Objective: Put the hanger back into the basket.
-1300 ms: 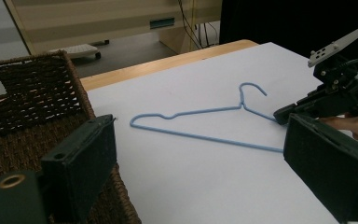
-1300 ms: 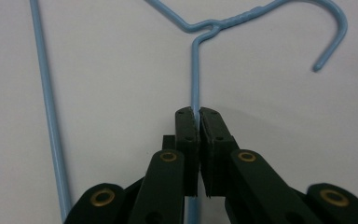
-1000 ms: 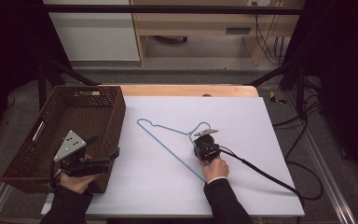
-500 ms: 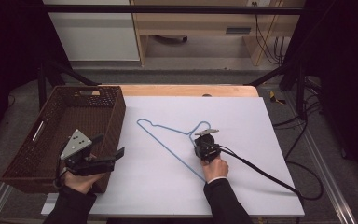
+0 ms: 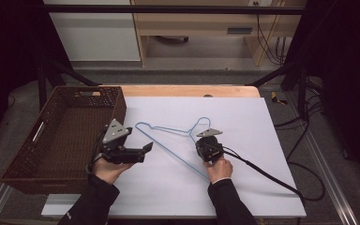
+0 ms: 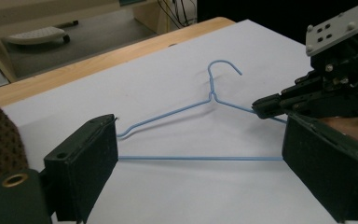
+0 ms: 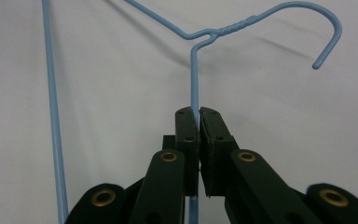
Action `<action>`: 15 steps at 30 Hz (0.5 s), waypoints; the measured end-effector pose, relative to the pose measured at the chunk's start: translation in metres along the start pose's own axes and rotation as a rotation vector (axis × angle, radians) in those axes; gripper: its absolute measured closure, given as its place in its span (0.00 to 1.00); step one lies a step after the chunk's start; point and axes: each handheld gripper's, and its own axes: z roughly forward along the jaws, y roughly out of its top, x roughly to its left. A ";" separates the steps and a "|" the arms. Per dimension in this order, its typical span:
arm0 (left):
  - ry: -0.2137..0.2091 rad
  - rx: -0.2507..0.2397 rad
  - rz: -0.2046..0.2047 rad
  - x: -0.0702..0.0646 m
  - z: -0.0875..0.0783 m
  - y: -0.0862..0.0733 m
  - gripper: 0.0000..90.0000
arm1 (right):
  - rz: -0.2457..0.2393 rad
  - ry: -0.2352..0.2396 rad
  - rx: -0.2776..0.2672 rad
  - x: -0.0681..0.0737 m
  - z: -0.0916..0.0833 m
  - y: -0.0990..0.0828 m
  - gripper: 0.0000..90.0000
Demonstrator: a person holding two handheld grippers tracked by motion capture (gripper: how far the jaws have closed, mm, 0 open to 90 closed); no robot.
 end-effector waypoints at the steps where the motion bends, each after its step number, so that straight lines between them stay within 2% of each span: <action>1: 0.000 0.000 0.000 0.000 0.000 0.000 0.11 | 0.000 0.000 0.000 0.000 0.000 0.000 0.97; 2: -0.006 0.027 0.016 -0.001 0.011 0.003 0.11 | -0.012 0.000 -0.005 -0.001 -0.002 0.001 0.97; 3: -0.006 0.027 0.016 -0.001 0.011 0.003 0.11 | -0.012 0.000 -0.005 -0.001 -0.002 0.001 0.97; 4: -0.014 0.043 0.028 -0.001 0.022 0.005 0.11 | -0.011 0.003 -0.009 -0.002 -0.004 0.002 0.97; 5: -0.014 0.043 0.028 -0.001 0.022 0.005 0.11 | -0.011 0.003 -0.009 -0.002 -0.004 0.002 0.97; 6: -0.022 0.062 0.030 0.000 0.031 0.007 0.11 | -0.010 0.006 -0.015 -0.002 -0.006 0.003 0.97; 7: -0.022 0.062 0.030 0.000 0.031 0.007 0.11 | -0.010 0.006 -0.015 -0.002 -0.006 0.003 0.97; 11: -0.045 0.094 0.034 0.003 0.051 0.007 0.12 | -0.028 0.005 -0.020 -0.004 -0.009 0.005 0.97; 12: -0.059 0.111 0.042 0.003 0.060 0.005 0.12 | -0.034 0.005 -0.022 -0.004 -0.010 0.005 0.97; 13: -0.059 0.111 0.042 0.003 0.060 0.005 0.12 | -0.034 0.005 -0.022 -0.004 -0.010 0.005 0.97; 14: -0.065 0.135 0.057 0.004 0.070 0.005 0.12 | -0.033 0.009 -0.026 -0.004 -0.012 0.005 0.97; 15: -0.065 0.135 0.057 0.004 0.070 0.005 0.12 | -0.033 0.009 -0.026 -0.004 -0.012 0.005 0.97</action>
